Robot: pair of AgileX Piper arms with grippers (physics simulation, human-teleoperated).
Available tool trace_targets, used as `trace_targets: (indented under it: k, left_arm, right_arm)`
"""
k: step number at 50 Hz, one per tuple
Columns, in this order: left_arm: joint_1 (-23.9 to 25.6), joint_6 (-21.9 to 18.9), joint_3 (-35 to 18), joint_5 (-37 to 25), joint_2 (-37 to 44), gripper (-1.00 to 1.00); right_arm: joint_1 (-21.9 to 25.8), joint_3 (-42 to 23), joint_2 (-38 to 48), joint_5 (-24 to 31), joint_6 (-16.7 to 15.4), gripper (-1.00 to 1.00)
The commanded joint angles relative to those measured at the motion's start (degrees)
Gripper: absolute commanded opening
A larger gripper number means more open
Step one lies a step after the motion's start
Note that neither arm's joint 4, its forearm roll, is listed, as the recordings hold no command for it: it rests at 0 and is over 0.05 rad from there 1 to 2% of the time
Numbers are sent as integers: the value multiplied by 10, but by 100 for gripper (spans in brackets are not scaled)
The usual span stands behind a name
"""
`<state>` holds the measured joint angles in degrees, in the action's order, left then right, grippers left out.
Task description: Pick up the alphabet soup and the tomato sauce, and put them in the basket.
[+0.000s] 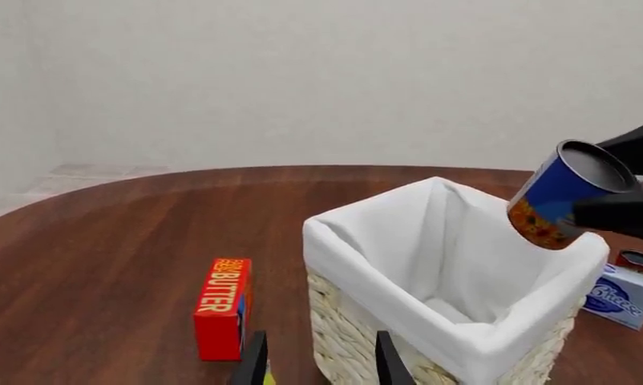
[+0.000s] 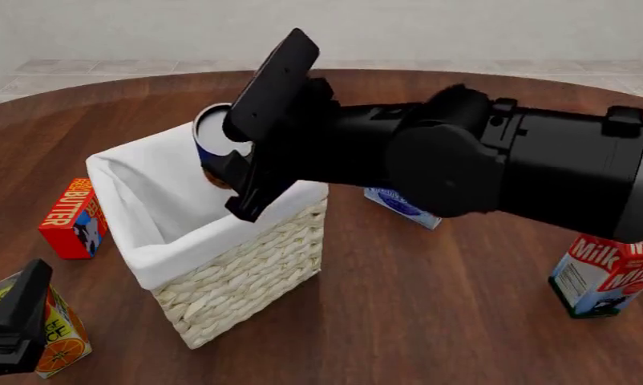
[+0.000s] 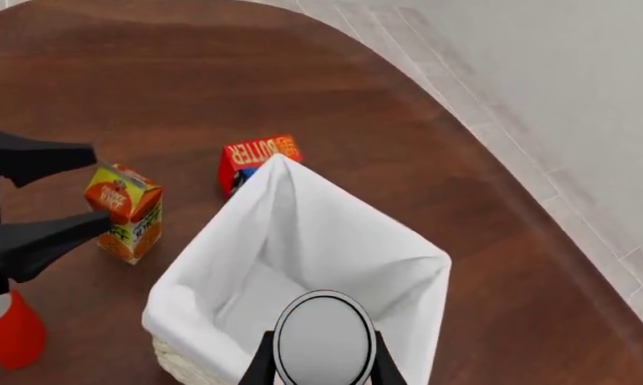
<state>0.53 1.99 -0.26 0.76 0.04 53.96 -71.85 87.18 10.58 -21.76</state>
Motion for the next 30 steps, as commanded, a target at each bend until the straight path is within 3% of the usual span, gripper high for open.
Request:
trace_targets:
  k: [1,30]
  left_arm:
    - [1,3,0,-1,0,100]
    - [1,17,1,0,0,100]
  right_arm:
    - [1,-19,32,-10,21,-100]
    - [-23,-74,135,-31,40,-100]
